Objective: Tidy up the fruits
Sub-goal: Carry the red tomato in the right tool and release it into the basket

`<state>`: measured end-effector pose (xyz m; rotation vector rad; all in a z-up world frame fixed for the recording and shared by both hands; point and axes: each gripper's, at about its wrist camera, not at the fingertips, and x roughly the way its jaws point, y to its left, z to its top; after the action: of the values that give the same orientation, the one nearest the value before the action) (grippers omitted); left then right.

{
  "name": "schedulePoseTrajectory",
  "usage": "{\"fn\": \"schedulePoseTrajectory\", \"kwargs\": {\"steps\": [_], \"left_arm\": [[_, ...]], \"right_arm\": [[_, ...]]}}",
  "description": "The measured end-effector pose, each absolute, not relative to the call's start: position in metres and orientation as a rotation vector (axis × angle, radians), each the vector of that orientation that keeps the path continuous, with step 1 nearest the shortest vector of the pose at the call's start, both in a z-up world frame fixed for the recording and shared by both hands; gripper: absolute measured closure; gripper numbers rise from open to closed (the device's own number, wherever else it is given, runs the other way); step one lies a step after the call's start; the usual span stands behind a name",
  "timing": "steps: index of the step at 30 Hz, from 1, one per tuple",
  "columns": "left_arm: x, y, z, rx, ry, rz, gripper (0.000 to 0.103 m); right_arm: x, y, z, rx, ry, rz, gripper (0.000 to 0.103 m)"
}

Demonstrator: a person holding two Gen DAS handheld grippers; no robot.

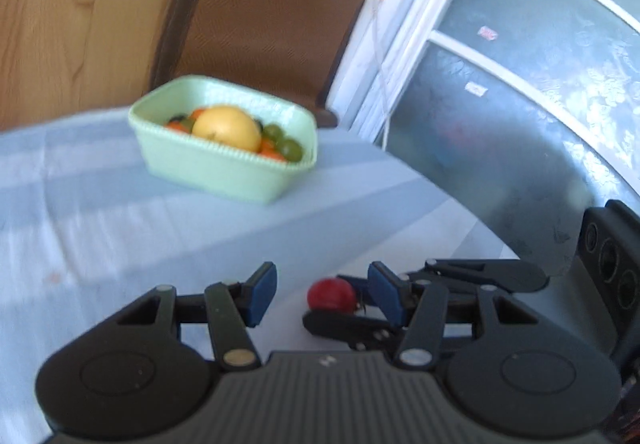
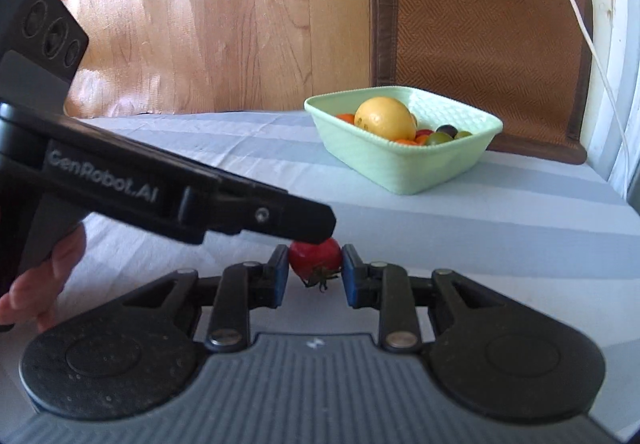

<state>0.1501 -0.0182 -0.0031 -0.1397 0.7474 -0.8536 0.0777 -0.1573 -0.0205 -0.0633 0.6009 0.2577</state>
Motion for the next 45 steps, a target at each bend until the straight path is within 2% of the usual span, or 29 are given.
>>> {"fn": "schedulePoseTrajectory", "kwargs": {"steps": [3,5,6,16,17,19,21,22,26,28,29,30,45], "left_arm": [[0.142,-0.006,-0.001,-0.193,0.771,-0.827,0.052],[0.137,0.003,-0.001,-0.237,0.773,-0.805,0.052],[0.134,0.007,-0.001,-0.259,0.773,-0.795,0.052],[0.127,-0.023,-0.007,-0.223,0.793,-0.774,0.052],[0.127,-0.029,-0.008,-0.21,0.797,-0.773,0.052],[0.129,-0.036,-0.011,-0.188,0.808,-0.766,0.059],[0.131,-0.04,-0.013,-0.178,0.813,-0.744,0.059],[0.132,-0.042,-0.015,-0.179,0.822,-0.743,0.064],[0.133,-0.04,-0.018,-0.191,0.813,-0.733,0.069],[0.135,-0.038,-0.018,-0.199,0.815,-0.726,0.072],[0.136,-0.037,-0.017,-0.209,0.813,-0.72,0.072],[0.137,-0.036,-0.015,-0.218,0.809,-0.721,0.075],[0.216,-0.082,0.039,-0.193,0.678,-0.74,0.074]], "right_arm": [[0.074,-0.158,-0.025,-0.075,0.616,0.264,0.068],[0.07,-0.159,-0.024,-0.066,0.608,0.278,0.053],[0.067,-0.16,-0.023,-0.06,0.601,0.288,0.052],[0.056,-0.169,-0.018,-0.097,0.575,0.313,0.051],[0.056,-0.171,-0.018,-0.096,0.577,0.313,0.052],[0.057,-0.174,-0.019,-0.092,0.586,0.318,0.052],[0.06,-0.175,-0.02,-0.098,0.598,0.33,0.052],[0.06,-0.175,-0.02,-0.102,0.6,0.334,0.053],[0.064,-0.171,-0.022,-0.115,0.606,0.367,0.066],[0.064,-0.17,-0.022,-0.124,0.6,0.377,0.068],[0.064,-0.17,-0.022,-0.125,0.597,0.379,0.074],[0.065,-0.171,-0.022,-0.123,0.594,0.376,0.074],[0.122,-0.206,0.014,-0.075,0.386,0.269,0.074]]}}
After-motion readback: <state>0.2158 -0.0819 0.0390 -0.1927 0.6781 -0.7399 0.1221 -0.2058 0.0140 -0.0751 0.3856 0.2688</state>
